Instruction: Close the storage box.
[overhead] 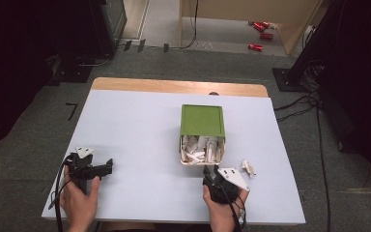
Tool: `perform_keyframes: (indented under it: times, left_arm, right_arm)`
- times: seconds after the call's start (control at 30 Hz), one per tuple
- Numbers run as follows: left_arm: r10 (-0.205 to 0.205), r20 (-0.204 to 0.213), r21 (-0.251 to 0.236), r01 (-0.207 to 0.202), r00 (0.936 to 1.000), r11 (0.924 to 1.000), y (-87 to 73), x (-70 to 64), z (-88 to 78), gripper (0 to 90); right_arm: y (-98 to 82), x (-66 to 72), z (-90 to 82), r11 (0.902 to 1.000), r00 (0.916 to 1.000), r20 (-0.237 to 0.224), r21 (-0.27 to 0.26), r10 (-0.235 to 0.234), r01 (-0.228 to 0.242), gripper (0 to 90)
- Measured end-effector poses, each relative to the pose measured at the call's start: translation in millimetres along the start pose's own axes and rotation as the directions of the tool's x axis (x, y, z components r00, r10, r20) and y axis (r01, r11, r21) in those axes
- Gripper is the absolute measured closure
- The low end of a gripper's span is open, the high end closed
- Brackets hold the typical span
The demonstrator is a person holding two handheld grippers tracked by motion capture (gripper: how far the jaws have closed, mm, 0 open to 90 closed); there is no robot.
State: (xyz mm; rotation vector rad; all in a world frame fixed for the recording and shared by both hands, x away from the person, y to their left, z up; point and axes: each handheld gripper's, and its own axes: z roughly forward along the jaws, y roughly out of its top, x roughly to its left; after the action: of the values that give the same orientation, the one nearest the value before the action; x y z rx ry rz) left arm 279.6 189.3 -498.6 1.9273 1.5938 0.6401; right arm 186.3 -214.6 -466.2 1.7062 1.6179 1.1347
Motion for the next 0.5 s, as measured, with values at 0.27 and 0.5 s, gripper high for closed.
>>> perform_keyframes:
  times: [0.27, 0.5]
  left_arm:
    - [0.0, 0.0, 0.0, 0.0, 1.0, 1.0, 0.0, 0.0, 0.0, 0.0]
    - [0.0, 0.0, 0.0, 0.0, 1.0, 1.0, 0.0, 0.0, 0.0, 0.0]
  right_arm:
    - [-5.4, 12.7, 6.4, 1.0, 0.9999, 0.011, 0.01, 0.001, -0.001, 63.7]
    - [-5.8, 15.9, 9.3, 0.9996, 0.9998, 0.018, 0.026, 0.012, -0.012, 63.6]
